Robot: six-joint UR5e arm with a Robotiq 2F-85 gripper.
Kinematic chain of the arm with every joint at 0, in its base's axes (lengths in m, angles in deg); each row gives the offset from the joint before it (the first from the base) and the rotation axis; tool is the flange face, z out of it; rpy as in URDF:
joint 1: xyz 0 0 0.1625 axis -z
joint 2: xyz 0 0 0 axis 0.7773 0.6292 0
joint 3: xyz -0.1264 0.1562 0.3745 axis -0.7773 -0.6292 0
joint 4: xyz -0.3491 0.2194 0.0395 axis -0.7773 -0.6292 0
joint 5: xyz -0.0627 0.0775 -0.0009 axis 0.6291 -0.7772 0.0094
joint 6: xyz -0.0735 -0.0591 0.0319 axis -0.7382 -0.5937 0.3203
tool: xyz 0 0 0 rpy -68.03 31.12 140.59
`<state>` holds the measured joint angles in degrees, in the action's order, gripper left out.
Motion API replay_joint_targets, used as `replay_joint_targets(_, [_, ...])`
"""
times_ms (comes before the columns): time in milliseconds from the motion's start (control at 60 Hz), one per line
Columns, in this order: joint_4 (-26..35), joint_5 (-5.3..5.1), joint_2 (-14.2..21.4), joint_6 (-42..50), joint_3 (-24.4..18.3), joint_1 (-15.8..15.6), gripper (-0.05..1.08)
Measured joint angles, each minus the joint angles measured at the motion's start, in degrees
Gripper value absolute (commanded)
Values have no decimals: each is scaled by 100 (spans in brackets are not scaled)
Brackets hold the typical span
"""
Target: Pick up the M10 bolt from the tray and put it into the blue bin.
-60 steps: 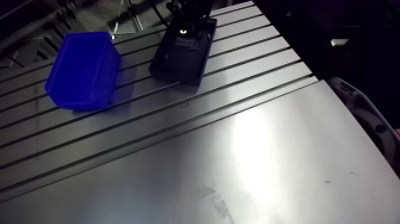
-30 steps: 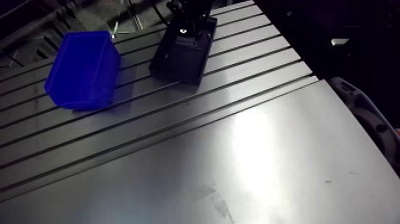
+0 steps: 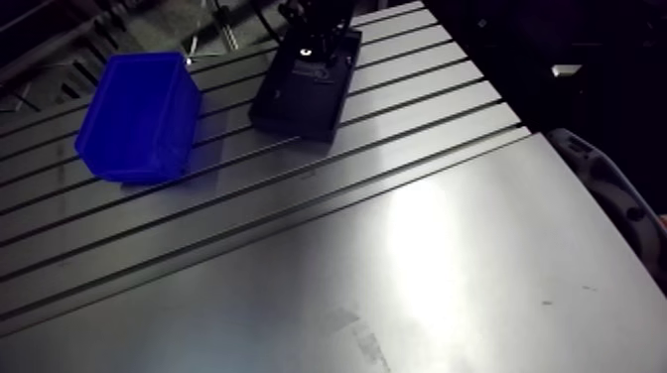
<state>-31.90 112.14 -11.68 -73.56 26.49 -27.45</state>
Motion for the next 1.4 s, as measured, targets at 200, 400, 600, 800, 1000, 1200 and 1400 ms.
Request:
replay_joint_targets(200, [18,-10,87,-51,33,-6,100])
replay_joint_targets(400, [66,-28,244,-196,55,-8,104])
replay_joint_targets(600, [162,-43,479,-379,113,-9,107])
replay_joint_targets(800, [341,-78,834,-647,171,-20,107])
replay_joint_targets(1000, [625,-184,1207,-948,183,-67,107])
replay_joint_targets(1200, [893,-389,1523,-1411,179,-174,107])
replay_joint_targets(1400, [1082,-555,1768,-1945,205,-383,107])
